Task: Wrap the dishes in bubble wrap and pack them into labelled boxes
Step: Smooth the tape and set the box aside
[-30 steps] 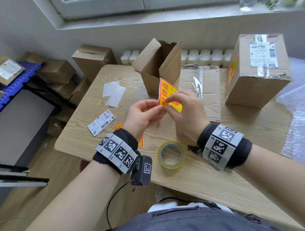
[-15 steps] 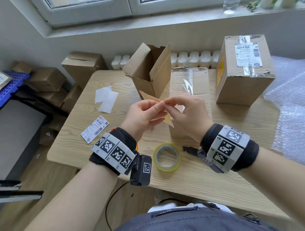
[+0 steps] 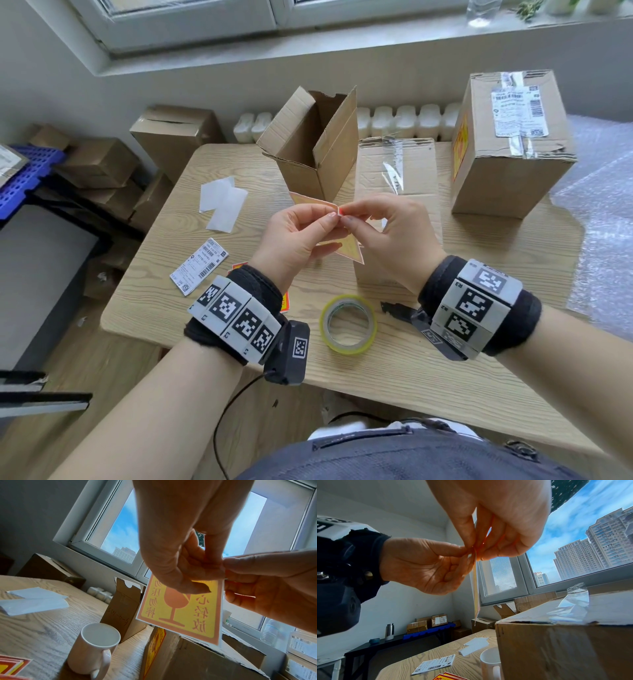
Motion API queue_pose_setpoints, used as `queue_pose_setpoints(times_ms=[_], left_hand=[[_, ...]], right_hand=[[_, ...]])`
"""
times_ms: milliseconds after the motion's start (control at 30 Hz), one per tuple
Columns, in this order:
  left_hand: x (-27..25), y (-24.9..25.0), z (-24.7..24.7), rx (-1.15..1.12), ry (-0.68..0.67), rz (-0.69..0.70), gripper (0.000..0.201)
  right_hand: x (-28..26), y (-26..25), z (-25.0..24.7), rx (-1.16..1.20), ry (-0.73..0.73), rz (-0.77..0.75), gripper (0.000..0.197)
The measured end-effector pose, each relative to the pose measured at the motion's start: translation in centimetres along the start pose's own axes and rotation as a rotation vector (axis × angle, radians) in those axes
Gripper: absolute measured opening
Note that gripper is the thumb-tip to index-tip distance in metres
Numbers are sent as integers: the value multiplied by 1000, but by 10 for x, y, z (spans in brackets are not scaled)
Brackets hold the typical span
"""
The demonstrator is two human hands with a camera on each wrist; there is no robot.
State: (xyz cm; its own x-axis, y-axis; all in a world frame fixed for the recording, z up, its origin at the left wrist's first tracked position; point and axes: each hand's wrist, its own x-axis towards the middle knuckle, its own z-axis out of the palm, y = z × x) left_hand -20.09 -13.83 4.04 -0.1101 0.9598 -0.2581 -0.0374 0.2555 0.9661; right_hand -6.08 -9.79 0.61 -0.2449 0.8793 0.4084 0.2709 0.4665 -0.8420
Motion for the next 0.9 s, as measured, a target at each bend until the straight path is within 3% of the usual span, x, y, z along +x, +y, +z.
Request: queue_pose_setpoints(times_ms=[500,900], left_hand=[[-1,5,2,108,42,76,16],[6,1,0,320,49,237,22]], right_hand=[[1,-2,1,-4,-2,5,17],[11,-11,-7,100,-123,278,8]])
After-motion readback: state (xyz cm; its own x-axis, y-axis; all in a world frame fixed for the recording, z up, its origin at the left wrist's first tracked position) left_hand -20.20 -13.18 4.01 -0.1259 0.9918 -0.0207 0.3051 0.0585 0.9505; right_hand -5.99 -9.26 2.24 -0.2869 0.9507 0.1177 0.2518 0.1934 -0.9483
